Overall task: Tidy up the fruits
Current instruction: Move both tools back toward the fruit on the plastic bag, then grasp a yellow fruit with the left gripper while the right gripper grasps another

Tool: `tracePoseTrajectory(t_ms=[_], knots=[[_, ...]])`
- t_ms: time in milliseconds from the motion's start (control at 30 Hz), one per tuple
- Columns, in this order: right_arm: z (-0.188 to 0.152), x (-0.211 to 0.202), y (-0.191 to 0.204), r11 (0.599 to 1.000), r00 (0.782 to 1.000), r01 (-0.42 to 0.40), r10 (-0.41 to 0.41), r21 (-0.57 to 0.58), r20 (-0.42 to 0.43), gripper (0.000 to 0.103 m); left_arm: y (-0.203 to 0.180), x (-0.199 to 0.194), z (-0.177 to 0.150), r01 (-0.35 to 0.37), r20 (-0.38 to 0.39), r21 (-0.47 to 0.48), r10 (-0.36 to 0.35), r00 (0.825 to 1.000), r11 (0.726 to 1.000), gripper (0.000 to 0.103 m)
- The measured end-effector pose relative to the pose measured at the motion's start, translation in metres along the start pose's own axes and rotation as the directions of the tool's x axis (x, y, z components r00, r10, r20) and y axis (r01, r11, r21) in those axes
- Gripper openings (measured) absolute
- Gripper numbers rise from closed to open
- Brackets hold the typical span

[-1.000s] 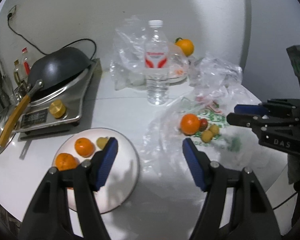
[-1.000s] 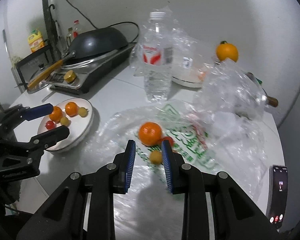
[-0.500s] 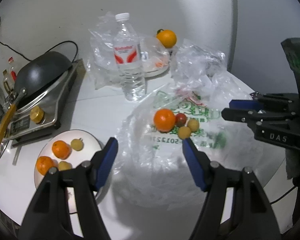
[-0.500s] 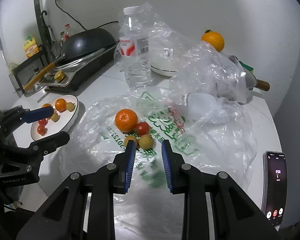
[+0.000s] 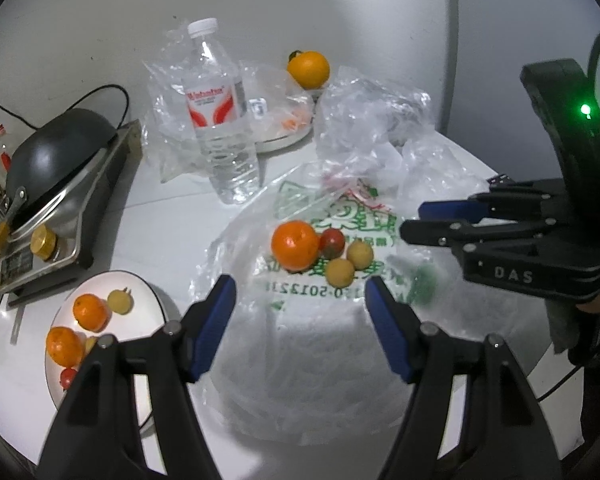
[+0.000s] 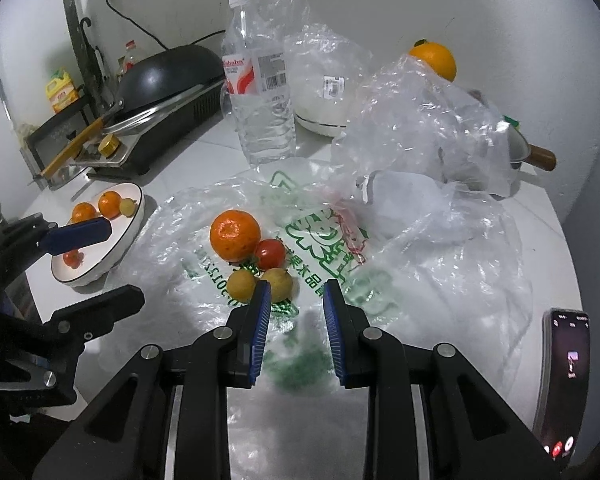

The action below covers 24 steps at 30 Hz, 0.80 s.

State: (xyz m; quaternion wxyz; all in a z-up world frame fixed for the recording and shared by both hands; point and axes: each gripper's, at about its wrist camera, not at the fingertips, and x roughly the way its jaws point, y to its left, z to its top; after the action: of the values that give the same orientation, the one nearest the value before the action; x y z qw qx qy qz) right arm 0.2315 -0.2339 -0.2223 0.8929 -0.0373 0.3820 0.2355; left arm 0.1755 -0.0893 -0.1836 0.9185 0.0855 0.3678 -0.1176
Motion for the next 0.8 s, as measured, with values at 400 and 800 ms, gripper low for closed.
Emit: tracePoseTrajectory(t_ms=[400, 800], knots=[[0.01, 0.035, 0.006, 0.999, 0.998, -0.04, 0.039, -0.025, -0.052, 0.029, 0.007, 0.018, 0.0, 0.022, -0.021, -0.004, -0.022, 1.0, 1.0, 0.068], [0.011, 0.061, 0.011, 0.997, 0.992, -0.068, 0.065, -0.028, -0.111, 0.028, 0.007, 0.029, -0.002, 0.02, -0.037, 0.012, -0.019, 0.999, 1.0, 0.058]])
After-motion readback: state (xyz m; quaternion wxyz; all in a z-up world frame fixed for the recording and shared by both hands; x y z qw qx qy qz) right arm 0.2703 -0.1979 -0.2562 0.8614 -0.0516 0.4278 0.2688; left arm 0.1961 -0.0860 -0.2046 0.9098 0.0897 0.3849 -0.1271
